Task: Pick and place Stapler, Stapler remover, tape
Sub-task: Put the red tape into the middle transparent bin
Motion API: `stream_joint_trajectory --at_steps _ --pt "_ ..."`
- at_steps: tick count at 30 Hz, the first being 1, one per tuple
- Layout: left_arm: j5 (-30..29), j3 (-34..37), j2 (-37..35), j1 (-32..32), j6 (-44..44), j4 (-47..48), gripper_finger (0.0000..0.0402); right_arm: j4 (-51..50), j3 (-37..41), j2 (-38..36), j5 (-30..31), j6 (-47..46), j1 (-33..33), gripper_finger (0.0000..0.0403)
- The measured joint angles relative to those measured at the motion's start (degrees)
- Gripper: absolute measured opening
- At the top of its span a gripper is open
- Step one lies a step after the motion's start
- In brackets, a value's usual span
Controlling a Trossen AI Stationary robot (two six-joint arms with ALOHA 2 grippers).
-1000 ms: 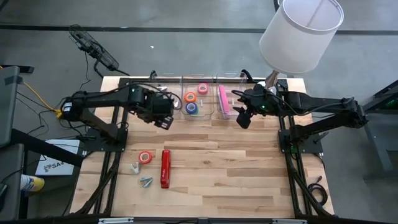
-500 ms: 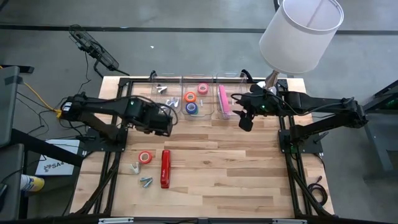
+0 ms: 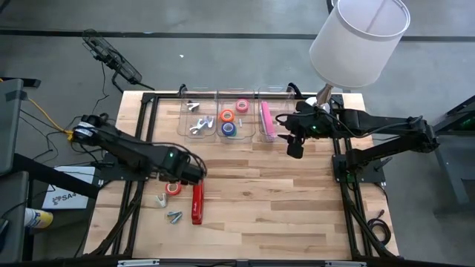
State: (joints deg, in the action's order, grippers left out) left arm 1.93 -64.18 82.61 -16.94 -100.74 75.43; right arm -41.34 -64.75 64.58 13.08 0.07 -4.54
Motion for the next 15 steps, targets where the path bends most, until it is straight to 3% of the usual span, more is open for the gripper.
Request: stream_joint_trajectory --at_steps 4,9,15 --pt "3.0 8.8 0.0 -0.9 -1.4 -14.0 0.0179 0.0 0.0 0.0 -0.1 0.4 0.0 0.0188" --pt "6.4 17.3 0.0 -1.6 -4.2 -24.9 0.0179 -0.4 0.0 0.0 -1.8 0.4 0.0 0.0188" --pt "7.9 20.4 0.0 -1.5 -4.6 -28.1 0.0179 -1.4 0.0 0.0 -2.1 0.4 0.0 0.0188"
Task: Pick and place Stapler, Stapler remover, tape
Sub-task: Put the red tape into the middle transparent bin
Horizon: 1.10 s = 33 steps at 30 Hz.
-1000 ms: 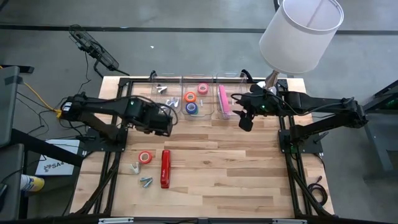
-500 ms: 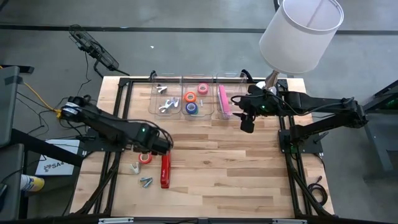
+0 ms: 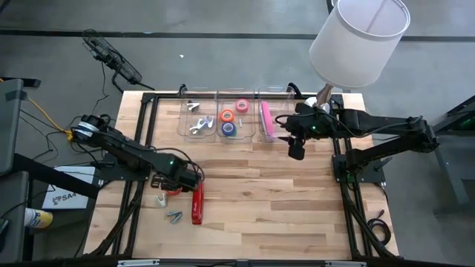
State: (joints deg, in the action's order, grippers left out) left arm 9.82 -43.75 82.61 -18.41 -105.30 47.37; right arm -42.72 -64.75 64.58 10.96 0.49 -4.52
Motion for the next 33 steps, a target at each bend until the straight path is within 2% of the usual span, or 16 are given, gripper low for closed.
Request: stream_joint_trajectory --at_steps 10,22,26,30,33 --pt "-0.2 0.4 0.0 0.0 0.4 -0.6 0.0172 -0.1 0.0 0.0 0.0 0.0 0.0 0.0188" --pt "-1.4 0.5 0.0 0.0 1.5 -0.9 0.006 -0.3 0.0 0.0 0.0 0.0 0.0 0.0188" --pt "-1.4 0.4 0.0 0.0 1.5 -0.9 0.0036 -0.8 0.0 0.0 0.0 0.0 0.0 0.0188" --pt "-1.7 0.4 0.0 0.0 1.5 -0.9 0.004 -1.0 0.0 0.0 0.0 0.0 0.0 0.0188" --pt "-2.3 0.4 0.0 0.0 1.5 -0.9 0.0065 -1.0 0.0 0.0 0.0 0.6 0.0 0.0188"
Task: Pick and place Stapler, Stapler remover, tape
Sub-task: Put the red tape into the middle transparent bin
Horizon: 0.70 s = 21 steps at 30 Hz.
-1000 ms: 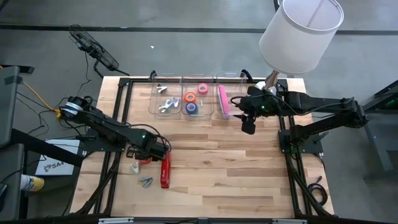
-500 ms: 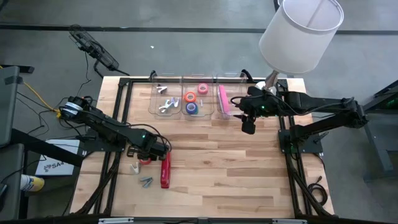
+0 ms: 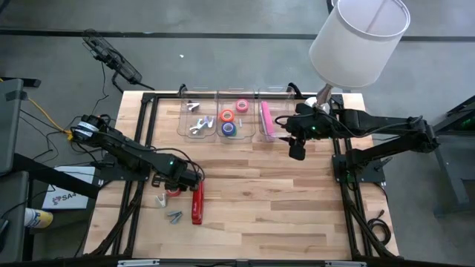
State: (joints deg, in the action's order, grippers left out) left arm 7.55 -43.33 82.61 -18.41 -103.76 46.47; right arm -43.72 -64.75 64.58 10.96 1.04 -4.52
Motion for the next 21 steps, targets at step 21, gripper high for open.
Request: stream_joint_trajectory --at_steps 21 --pt "-1.1 0.0 3.6 0.0 2.7 -1.6 0.0149 0.0 0.0 0.0 0.0 0.5 0.0 0.0188"
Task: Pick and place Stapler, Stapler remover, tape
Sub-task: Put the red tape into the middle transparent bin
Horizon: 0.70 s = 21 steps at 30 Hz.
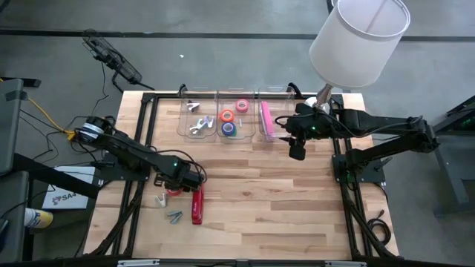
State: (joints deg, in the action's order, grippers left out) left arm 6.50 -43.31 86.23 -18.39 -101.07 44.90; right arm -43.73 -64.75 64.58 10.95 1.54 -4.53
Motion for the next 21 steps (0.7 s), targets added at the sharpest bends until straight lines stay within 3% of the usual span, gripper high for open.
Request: stream_joint_trajectory --at_steps 7,15,21 --pt "0.7 -0.2 1.3 0.0 0.1 -1.3 0.0138 -0.2 0.0 0.0 0.0 0.0 0.0 0.0188" --pt "1.6 -0.2 1.3 0.0 0.4 -2.2 0.0038 -0.4 0.0 0.0 0.0 0.0 0.0 0.0188" --pt "1.8 -0.1 0.9 0.0 2.9 -2.1 0.0037 -0.6 0.0 0.0 0.0 0.0 0.0 0.0188"
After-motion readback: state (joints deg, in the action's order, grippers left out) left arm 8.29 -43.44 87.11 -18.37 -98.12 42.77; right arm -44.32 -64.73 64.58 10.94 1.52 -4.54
